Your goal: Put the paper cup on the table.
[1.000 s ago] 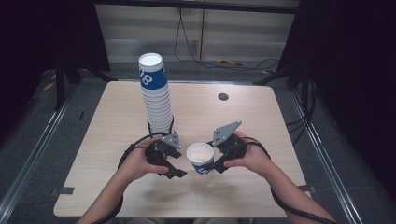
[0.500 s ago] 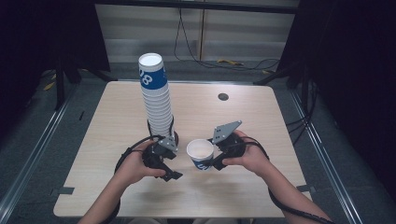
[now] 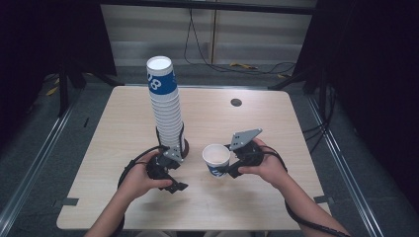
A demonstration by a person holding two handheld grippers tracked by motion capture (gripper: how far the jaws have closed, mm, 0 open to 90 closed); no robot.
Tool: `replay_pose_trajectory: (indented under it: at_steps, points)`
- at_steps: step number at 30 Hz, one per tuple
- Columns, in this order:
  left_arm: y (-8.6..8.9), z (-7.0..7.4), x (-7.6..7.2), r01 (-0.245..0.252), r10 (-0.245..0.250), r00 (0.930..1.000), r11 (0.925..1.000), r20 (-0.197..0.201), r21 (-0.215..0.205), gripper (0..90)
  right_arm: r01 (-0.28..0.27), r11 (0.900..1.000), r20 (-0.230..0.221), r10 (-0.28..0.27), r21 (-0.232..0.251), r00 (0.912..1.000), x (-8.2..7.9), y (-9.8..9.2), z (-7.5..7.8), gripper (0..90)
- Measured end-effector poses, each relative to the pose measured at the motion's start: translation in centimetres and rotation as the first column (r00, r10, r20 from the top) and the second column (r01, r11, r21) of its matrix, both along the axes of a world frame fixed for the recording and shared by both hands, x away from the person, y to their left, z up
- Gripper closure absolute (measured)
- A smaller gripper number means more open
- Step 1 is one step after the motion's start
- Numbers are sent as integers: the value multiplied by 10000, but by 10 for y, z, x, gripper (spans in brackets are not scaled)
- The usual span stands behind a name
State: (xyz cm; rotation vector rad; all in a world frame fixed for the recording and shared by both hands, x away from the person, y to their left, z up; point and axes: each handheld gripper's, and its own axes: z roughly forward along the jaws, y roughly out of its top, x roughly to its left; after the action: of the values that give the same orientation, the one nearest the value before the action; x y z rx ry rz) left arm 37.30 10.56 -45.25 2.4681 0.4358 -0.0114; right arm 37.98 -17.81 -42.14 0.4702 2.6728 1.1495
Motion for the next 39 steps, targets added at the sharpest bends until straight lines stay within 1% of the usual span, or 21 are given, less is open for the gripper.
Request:
replay_pose_trajectory:
  at_steps: [2, 5, 7, 10, 11, 15, 18, 19, 20, 21, 22, 24, 27, 28, 31, 33, 34, 35, 36, 38, 39]
  points:
    - [1, -2, -1, 32, -32, 10000, 10000, 21, 24, 197, 110, 9998, -37, -109, 154, 9999, 1, -3, -2, 239]
    - [4, -4, -4, 98, -99, 9999, 9999, 107, 85, 197, 238, 9996, 12, -238, 154, 9997, 1, -5, -6, 236]
    - [7, -6, -5, -5, 5, 10000, 10000, 57, -58, 197, 347, 9992, -38, -346, 207, 9994, 1, -5, -8, 234]
    - [10, -8, -5, -79, 79, 9999, 10000, 123, 5, 197, 368, 9990, -81, -366, 247, 9993, 1, -5, -14, 231]
    - [11, -9, -6, -186, 186, 9998, 9998, 81, -33, 197, 381, 9990, -71, -379, 218, 9993, 1, -5, -15, 230]
    - [15, -10, -5, -190, 188, 9997, 9998, 149, 92, 197, 449, 9985, -4, -449, 321, 9990, 0, -5, -19, 226]
    - [17, -9, -6, -158, 156, 9997, 9998, 202, 107, 198, 486, 9979, -93, -482, 424, 9988, -1, -7, -23, 223]
    - [17, -10, -6, -191, 189, 9995, 9998, 234, 100, 198, 526, 9979, -86, -524, 368, 9986, -2, -8, -24, 220]
    - [17, -10, -6, -104, 99, 9995, 9998, 316, 163, 198, 567, 9978, 3, -567, 357, 9984, -3, -8, -25, 219]
    - [18, -11, -7, -171, 167, 9994, 9998, 308, 137, 198, 615, 9973, 53, -617, 391, 9981, -3, -9, -26, 217]
    - [18, -12, -7, -103, 99, 9995, 9998, 297, 145, 199, 644, 9969, -48, -642, 458, 9979, -4, -10, -28, 214]
    - [20, -14, -9, -252, 248, 9993, 9996, 286, 111, 199, 707, 9962, -34, -706, 514, 9975, -5, -13, -30, 213]
    - [22, -15, -9, -303, 298, 9992, 9994, 271, 160, 200, 661, 9961, -18, -661, 578, 9978, -7, -16, -33, 210]
    - [22, -16, -9, -310, 306, 9991, 9994, 294, 119, 199, 751, 9955, 31, -754, 578, 9971, -8, -18, -33, 209]
    - [24, -16, -9, -269, 259, 9989, 9993, 383, 262, 200, 835, 9943, -27, -835, 658, 9965, -10, -21, -35, 205]
    - [25, -16, -10, -298, 289, 9987, 9993, 410, 209, 200, 831, 9944, -74, -827, 660, 9965, -11, -22, -36, 204]
    - [25, -17, -10, -306, 299, 9986, 9994, 429, 150, 201, 862, 9950, -81, -859, 509, 9963, -12, -23, -38, 187]
    - [25, -16, -11, -300, 291, 9989, 9993, 380, 233, 201, 887, 9951, -202, -879, 434, 9959, -12, -24, -38, 167]
    - [25, -17, -11, -316, 309, 9988, 9993, 370, 201, 201, 871, 9954, -260, -860, 404, 9960, -13, -25, -40, 162]
    - [27, -17, -11, -309, 305, 9988, 9995, 374, 101, 201, 891, 9954, -206, -884, 348, 9959, -15, -26, -41, 150]
    - [29, -17, -11, -379, 374, 9985, 9992, 398, 124, 201, 901, 9951, -341, -888, 407, 9955, -16, -28, -42, 140]
